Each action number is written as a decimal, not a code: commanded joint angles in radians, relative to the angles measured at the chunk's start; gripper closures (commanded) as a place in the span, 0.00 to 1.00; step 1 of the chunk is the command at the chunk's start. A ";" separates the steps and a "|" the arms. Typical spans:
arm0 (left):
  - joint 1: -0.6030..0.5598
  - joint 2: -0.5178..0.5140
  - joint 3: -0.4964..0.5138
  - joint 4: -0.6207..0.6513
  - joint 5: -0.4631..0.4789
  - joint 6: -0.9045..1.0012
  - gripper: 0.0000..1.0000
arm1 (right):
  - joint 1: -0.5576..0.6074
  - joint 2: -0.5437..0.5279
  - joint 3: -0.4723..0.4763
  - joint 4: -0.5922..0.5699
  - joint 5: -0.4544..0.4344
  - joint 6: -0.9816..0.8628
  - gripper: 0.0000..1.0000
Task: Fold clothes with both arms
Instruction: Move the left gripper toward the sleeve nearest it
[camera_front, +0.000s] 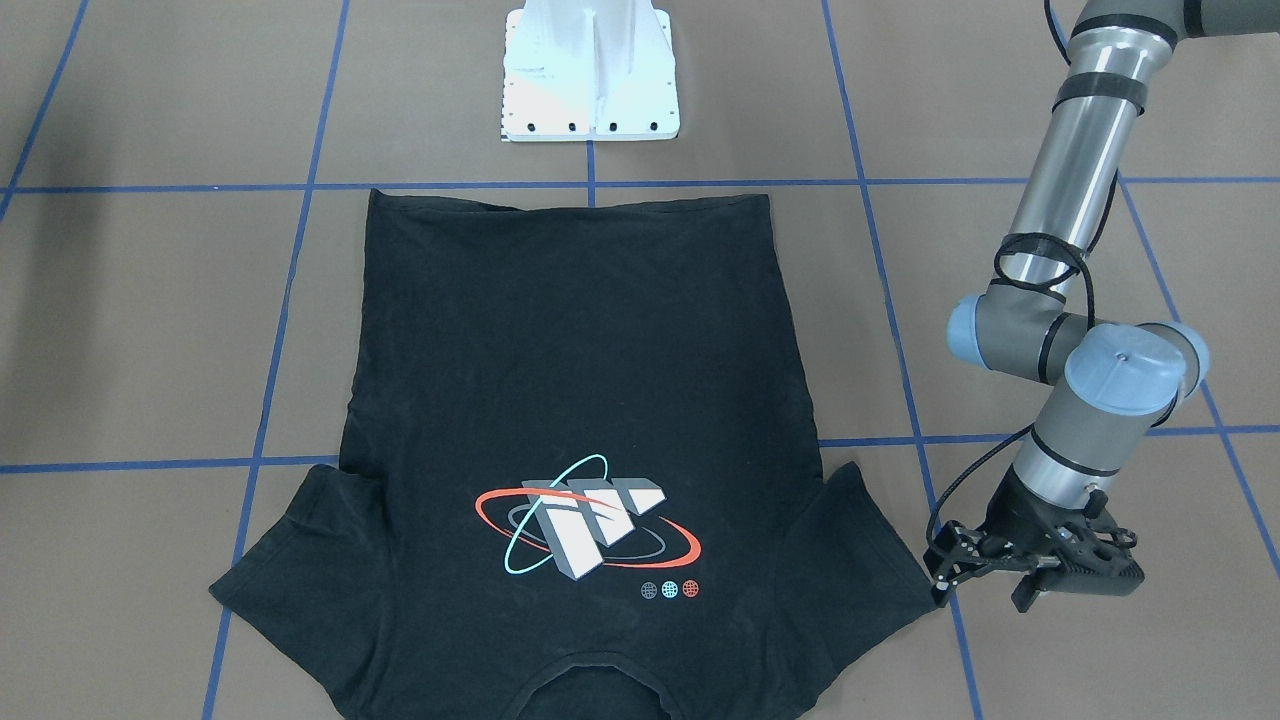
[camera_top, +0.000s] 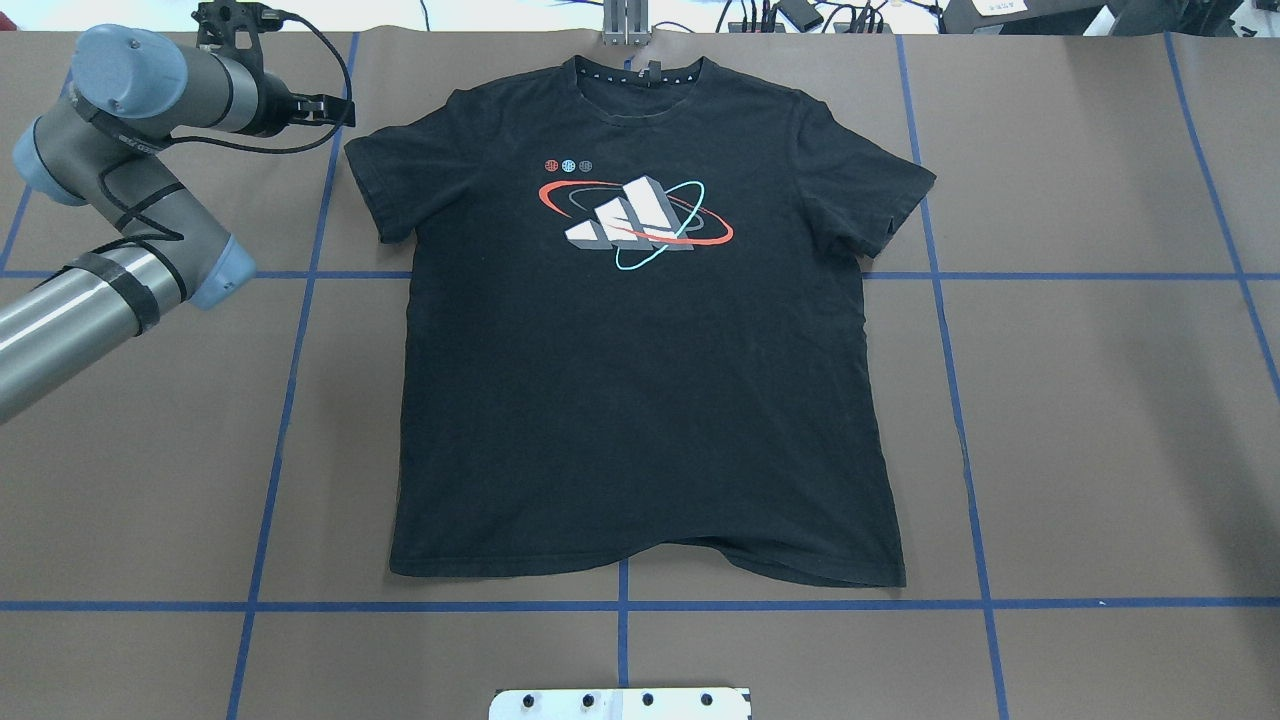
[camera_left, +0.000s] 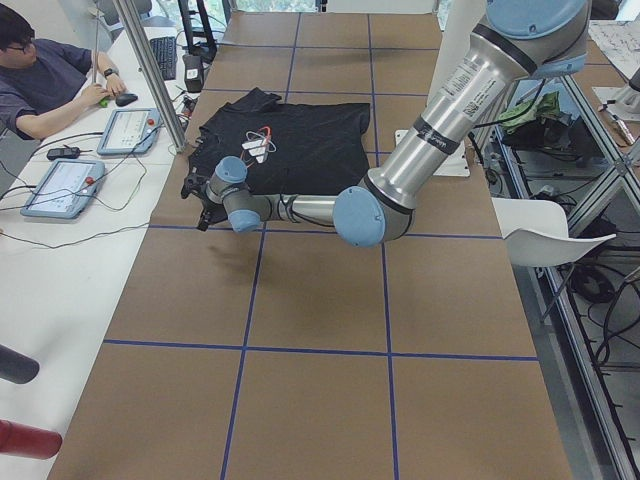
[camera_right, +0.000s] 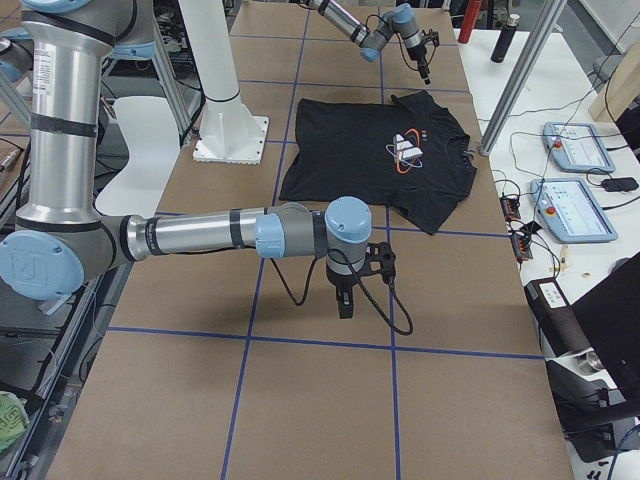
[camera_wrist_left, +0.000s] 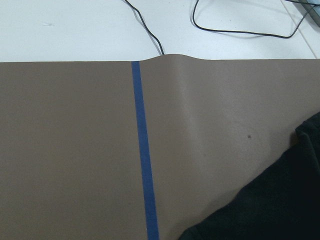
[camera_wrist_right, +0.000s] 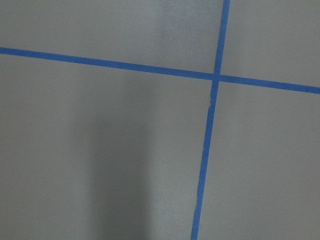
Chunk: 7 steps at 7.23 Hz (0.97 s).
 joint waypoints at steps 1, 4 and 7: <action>0.035 -0.023 0.040 -0.015 0.039 -0.001 0.19 | -0.003 0.000 0.000 0.000 0.000 0.000 0.00; 0.061 -0.023 0.040 -0.016 0.039 -0.001 0.36 | -0.008 0.000 0.000 0.000 0.000 0.000 0.00; 0.061 -0.023 0.038 -0.016 0.039 -0.001 0.60 | -0.009 0.000 0.000 0.000 0.000 0.000 0.00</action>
